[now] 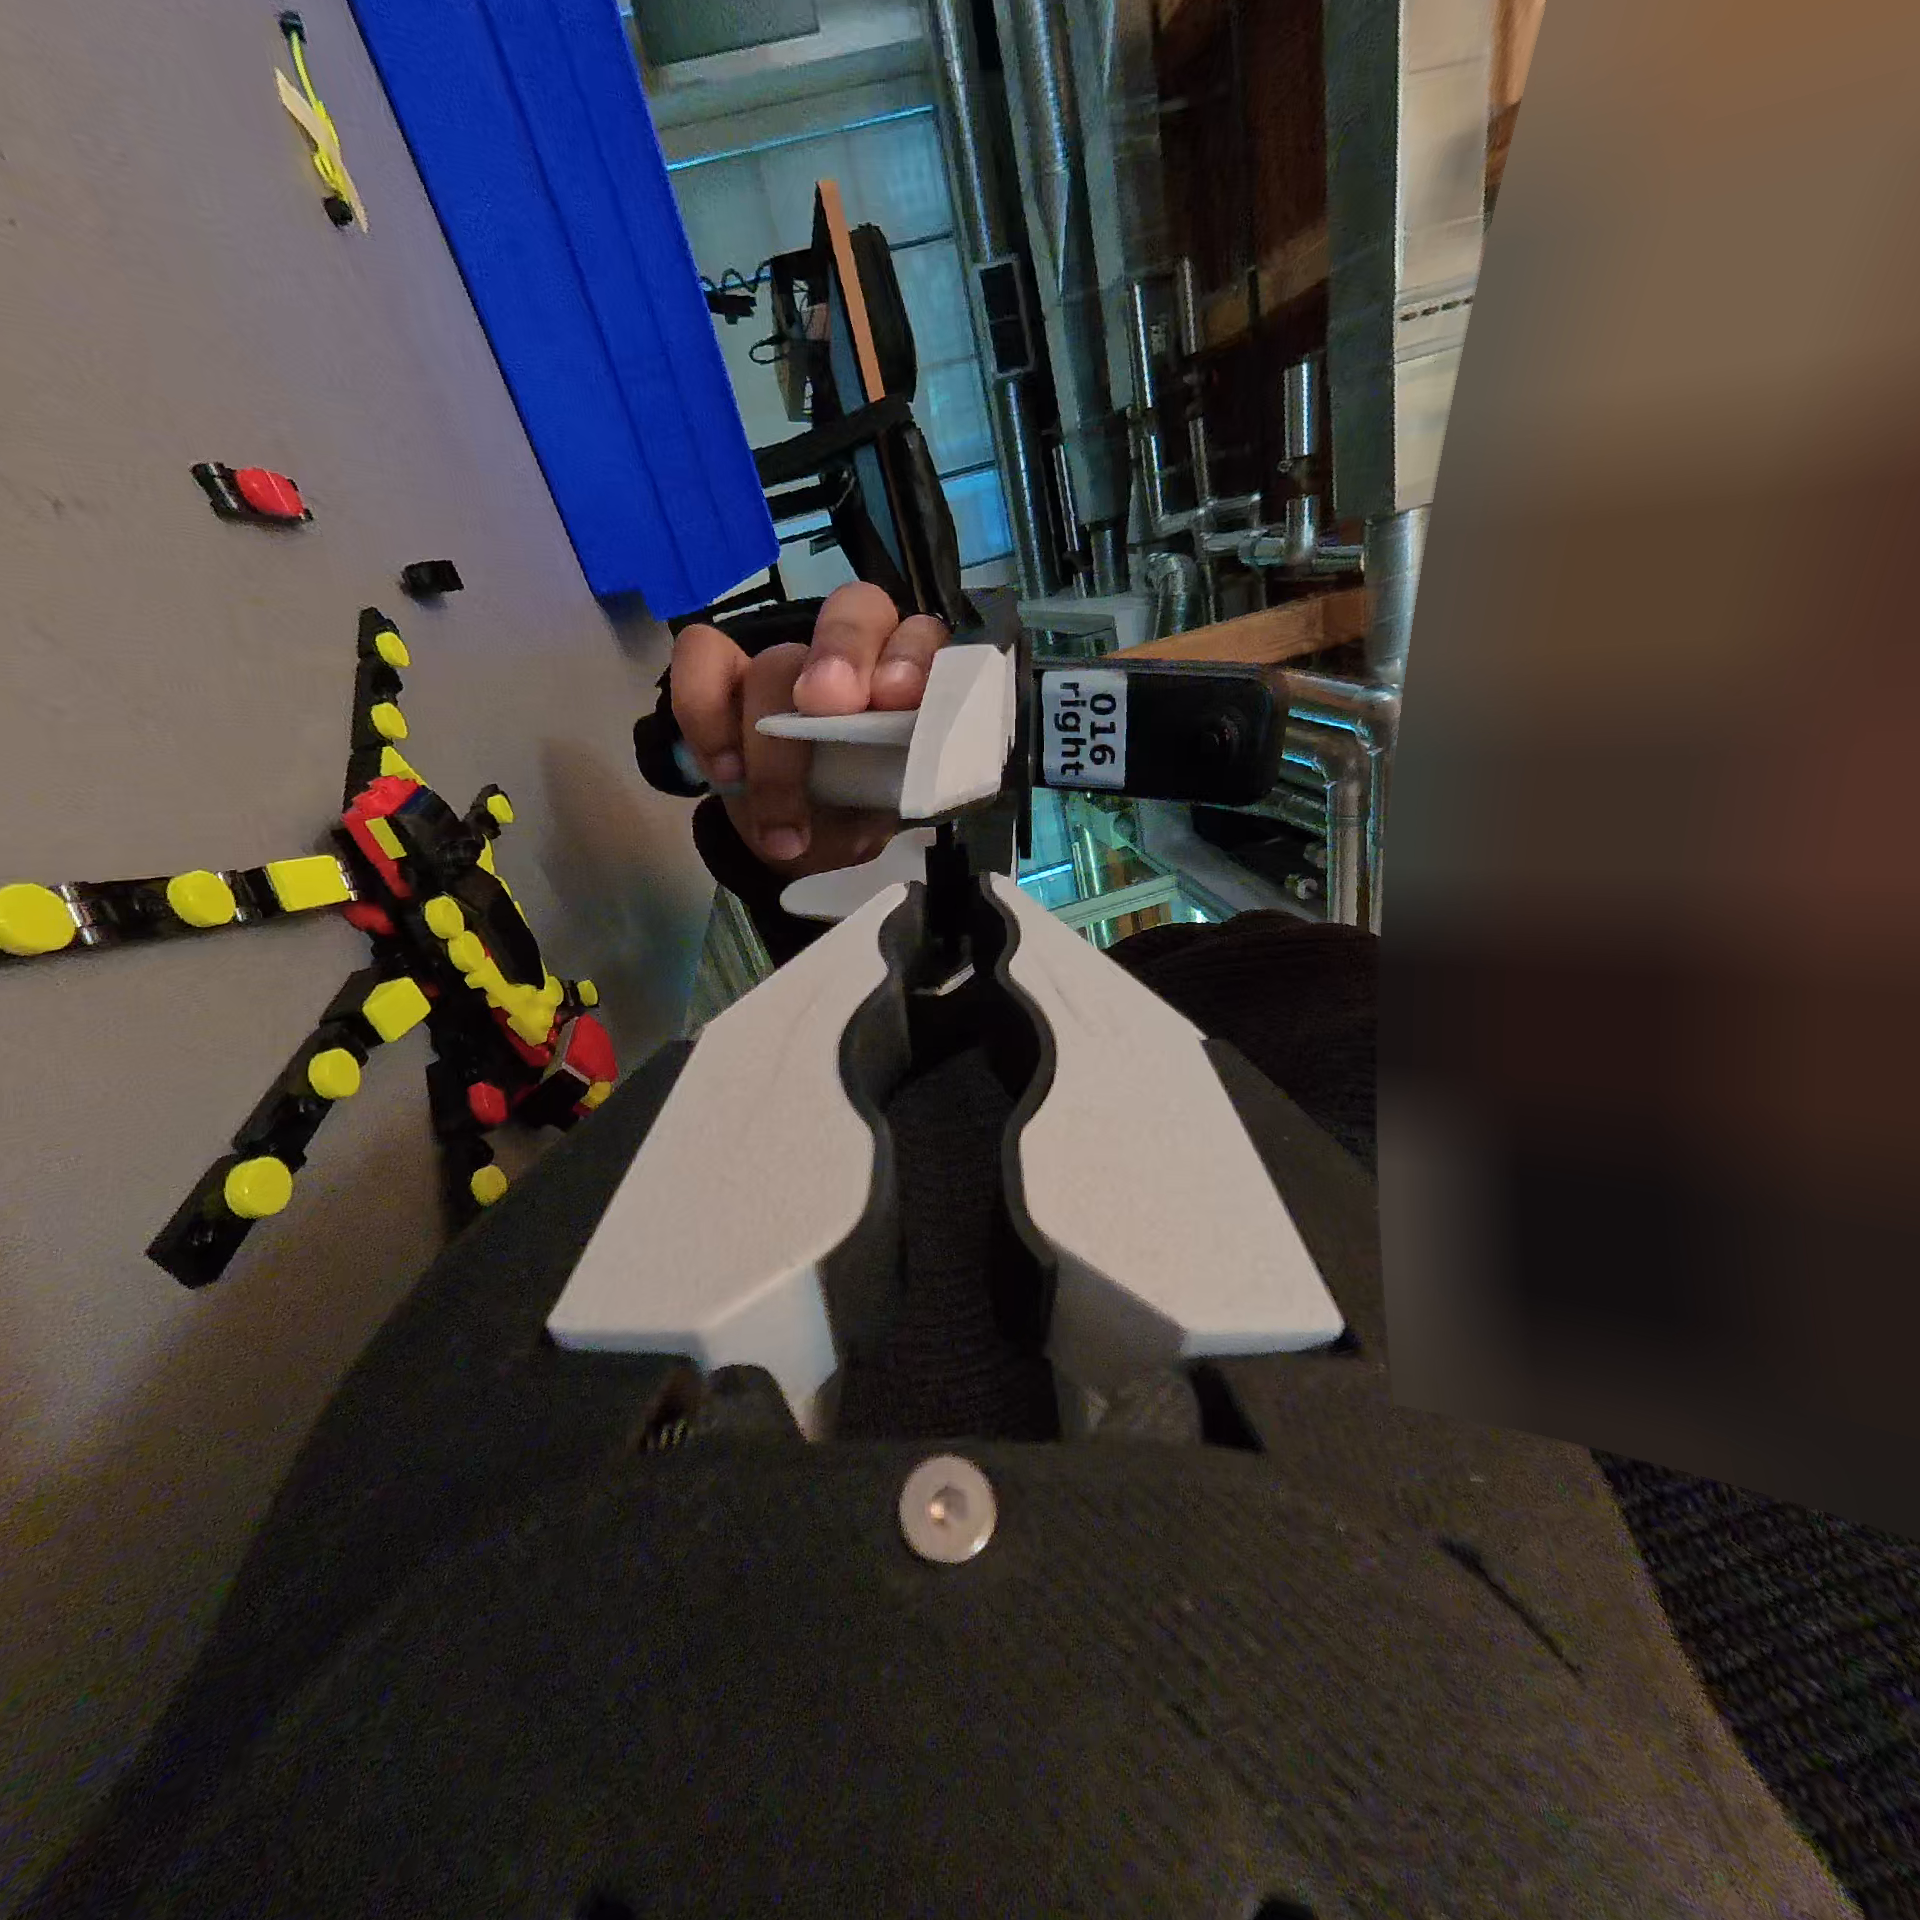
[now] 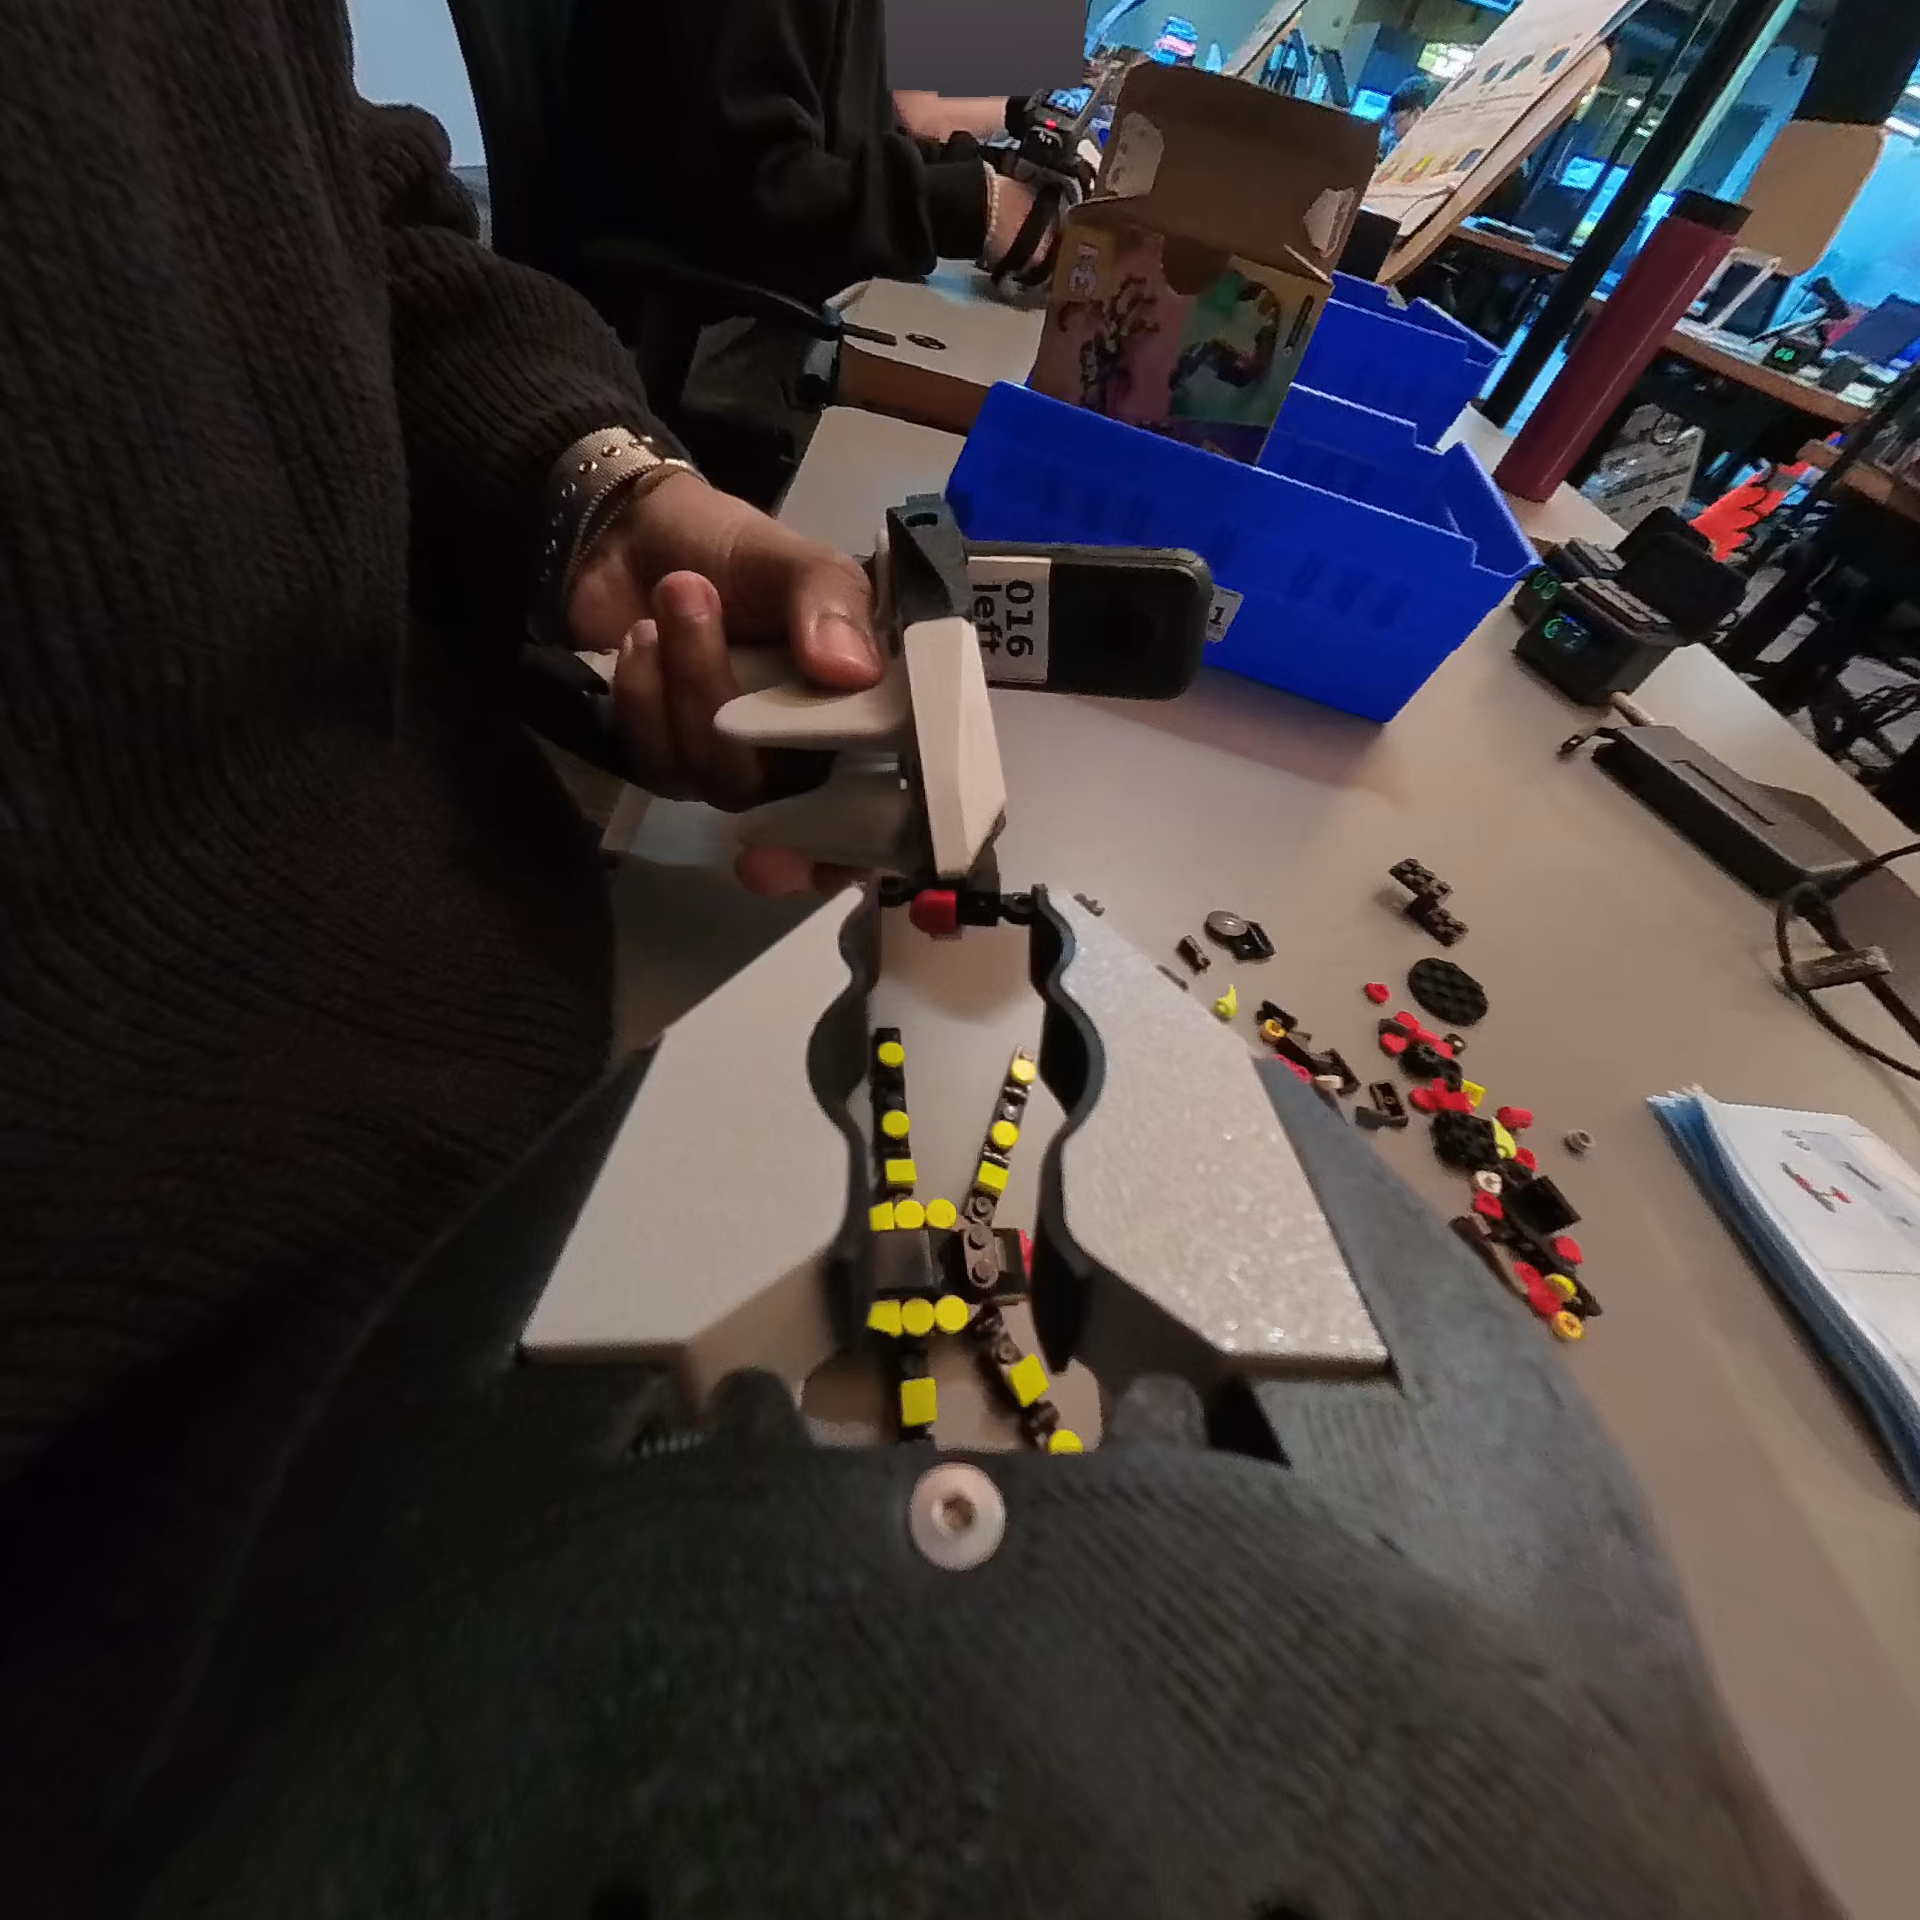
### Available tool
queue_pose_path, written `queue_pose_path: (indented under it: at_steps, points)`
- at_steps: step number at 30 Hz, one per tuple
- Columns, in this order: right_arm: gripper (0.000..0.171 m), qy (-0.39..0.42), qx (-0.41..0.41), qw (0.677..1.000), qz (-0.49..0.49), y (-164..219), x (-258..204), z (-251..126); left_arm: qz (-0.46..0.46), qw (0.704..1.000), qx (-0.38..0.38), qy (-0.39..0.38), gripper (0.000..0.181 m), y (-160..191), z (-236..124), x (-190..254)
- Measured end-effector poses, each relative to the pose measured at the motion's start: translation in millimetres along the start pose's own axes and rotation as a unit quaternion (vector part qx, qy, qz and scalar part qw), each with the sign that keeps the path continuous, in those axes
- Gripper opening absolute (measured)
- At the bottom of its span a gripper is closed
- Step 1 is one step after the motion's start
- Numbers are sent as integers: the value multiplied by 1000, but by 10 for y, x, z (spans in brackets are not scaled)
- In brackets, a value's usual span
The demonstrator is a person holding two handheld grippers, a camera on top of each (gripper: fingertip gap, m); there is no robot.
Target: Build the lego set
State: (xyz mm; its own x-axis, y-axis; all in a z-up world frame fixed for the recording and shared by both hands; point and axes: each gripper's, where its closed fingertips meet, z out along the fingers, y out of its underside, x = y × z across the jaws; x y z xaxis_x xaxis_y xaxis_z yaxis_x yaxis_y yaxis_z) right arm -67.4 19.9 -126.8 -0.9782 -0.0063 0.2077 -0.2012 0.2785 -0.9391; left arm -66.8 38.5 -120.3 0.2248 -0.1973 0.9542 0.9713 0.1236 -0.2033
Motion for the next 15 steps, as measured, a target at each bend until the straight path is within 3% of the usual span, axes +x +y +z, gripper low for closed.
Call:
queue_pose_path:
  at_steps: [15]
  points:
    - [26,-8,-5,1000,24,-39,8,-10,1,1000,5,8,5,-25,-15,33]
